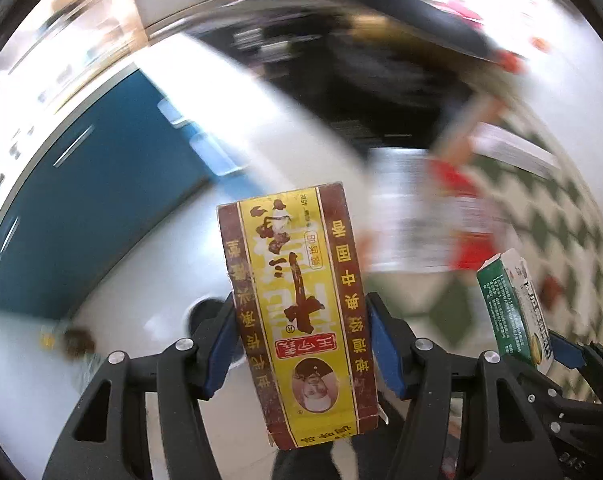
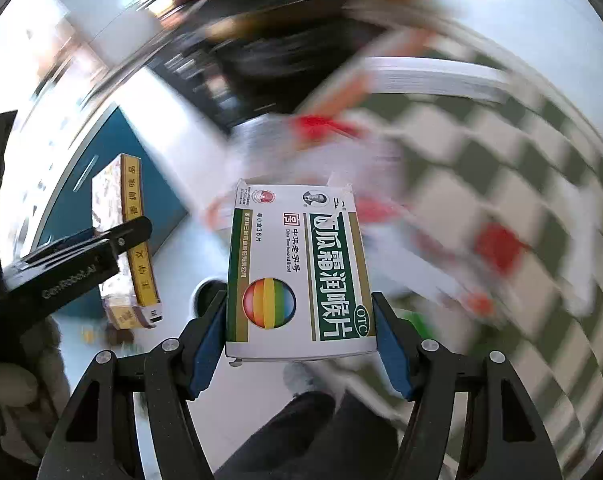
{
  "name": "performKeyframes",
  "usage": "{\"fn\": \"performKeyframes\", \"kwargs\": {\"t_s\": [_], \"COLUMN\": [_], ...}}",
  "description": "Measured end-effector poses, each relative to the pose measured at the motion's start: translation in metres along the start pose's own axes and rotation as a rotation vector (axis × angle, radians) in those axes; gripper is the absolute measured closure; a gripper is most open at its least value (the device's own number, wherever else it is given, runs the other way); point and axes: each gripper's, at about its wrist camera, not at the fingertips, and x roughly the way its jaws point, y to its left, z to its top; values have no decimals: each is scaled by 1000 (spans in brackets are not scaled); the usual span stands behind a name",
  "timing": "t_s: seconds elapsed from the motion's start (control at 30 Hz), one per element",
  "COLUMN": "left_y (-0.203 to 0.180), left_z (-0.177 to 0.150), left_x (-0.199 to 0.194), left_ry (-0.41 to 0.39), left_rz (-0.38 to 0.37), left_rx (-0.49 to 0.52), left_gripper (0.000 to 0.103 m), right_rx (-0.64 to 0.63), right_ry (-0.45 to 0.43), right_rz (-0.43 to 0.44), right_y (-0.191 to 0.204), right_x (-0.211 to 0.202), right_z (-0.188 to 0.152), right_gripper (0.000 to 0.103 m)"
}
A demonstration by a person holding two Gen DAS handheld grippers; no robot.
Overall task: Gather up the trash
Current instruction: 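Carry both boxes over the white bin and open both tools to drop them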
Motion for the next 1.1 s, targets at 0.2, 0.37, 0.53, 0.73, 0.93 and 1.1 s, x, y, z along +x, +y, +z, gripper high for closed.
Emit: {"fn": "performKeyframes", "kwargs": {"t_s": [0.2,0.37,0.53,0.73,0.93,1.1], "left_y": [157,254,307,329,331,324], "left_z": [-44,-99,-158,-202,-223,-215], "left_x": [60,173,335,494,511,469], "left_ry": [83,200,347,493,473,405], "left_rz": [136,140,-8,-207,-148,41], "left_rx": [-228,-386,-531,-638,-644,-599], "left_gripper": [46,46,46,43,3,3], "right_rx": [-221,-299,-300,-269,-342,-416], "right_ry": [108,210,319,439,446,382], "right_rz": [116,186,170,181,77,-35], "right_y": [128,200,221,216,220,216], "right_x": [119,263,436,603,659,636], "right_z": [-15,-49,-90,-118,-132,-139], "right_gripper": [33,33,33,32,0,0]}}
